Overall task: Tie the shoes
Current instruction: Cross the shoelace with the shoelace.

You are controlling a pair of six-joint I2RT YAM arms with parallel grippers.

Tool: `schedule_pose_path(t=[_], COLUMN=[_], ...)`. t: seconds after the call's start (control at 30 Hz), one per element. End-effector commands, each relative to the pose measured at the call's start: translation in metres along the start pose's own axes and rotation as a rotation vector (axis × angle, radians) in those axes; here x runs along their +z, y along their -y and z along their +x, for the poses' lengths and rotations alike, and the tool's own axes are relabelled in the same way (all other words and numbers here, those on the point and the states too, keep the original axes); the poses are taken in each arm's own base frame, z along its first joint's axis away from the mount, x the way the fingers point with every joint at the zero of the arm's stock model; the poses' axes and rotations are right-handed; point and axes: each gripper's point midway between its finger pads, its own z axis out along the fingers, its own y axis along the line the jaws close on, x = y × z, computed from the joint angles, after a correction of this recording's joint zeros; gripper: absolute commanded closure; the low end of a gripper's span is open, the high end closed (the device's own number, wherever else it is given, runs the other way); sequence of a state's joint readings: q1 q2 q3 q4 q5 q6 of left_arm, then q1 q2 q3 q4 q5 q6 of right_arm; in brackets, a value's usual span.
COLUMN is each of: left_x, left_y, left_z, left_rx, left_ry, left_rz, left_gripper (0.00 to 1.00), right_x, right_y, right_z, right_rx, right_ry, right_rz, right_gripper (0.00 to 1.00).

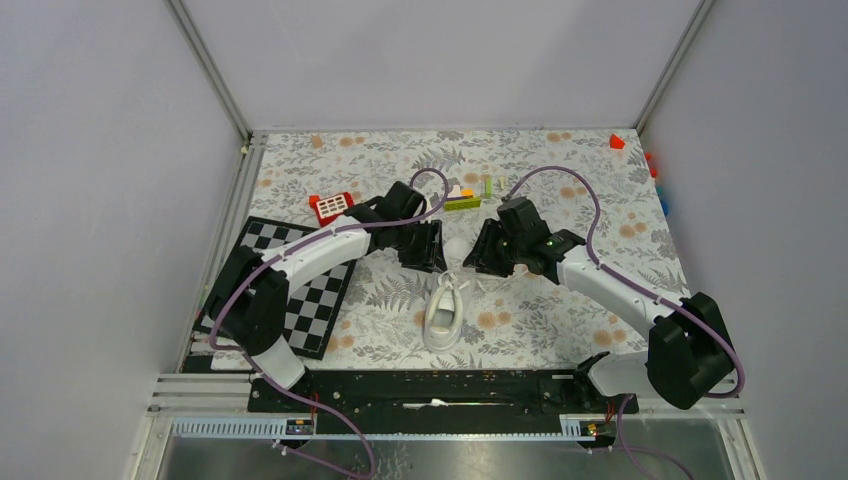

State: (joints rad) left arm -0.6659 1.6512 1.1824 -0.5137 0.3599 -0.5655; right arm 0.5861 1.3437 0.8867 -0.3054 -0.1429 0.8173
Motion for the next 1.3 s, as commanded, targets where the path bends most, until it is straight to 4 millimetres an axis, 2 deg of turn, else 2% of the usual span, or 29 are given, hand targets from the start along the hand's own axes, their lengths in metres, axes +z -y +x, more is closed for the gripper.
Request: schedule_pose_path(t=[0.0, 0.33, 0.67, 0.97, 1.27], left_x=[-0.021, -0.03, -0.028, -0.018, -0.004], left_y=[0.021, 0.035, 0.052, 0.058, 0.062], left_z=[-0.013, -0.02, -0.02, -0.016, -0.021], left_rx=[0.061, 0.076, 0.079, 0.089, 0.084], left_ry=[0.055, 0.08, 0.072, 0.044, 0.031], left_rz=[0.056, 0.085, 0.144, 0.152, 0.151], left_gripper=[0.56, 0.55, 0.52, 0.53, 0.59], right_x=[-0.005, -0.006, -0.007, -0.006, -0.007], right_y=[-0.006, -0.003, -0.003, -0.001, -0.001], right_z=[-0.006, -0.005, -0.005, -0.003, -0.003], right_rx=[0.001, 0.0, 0.001, 0.002, 0.002], right_ry=[0.023, 0.023, 0.024, 0.02, 0.022], right_rz=[-0.016, -0.009, -0.01, -0.008, -0.01], right_gripper=[0.55, 0.55, 0.55, 0.55, 0.55])
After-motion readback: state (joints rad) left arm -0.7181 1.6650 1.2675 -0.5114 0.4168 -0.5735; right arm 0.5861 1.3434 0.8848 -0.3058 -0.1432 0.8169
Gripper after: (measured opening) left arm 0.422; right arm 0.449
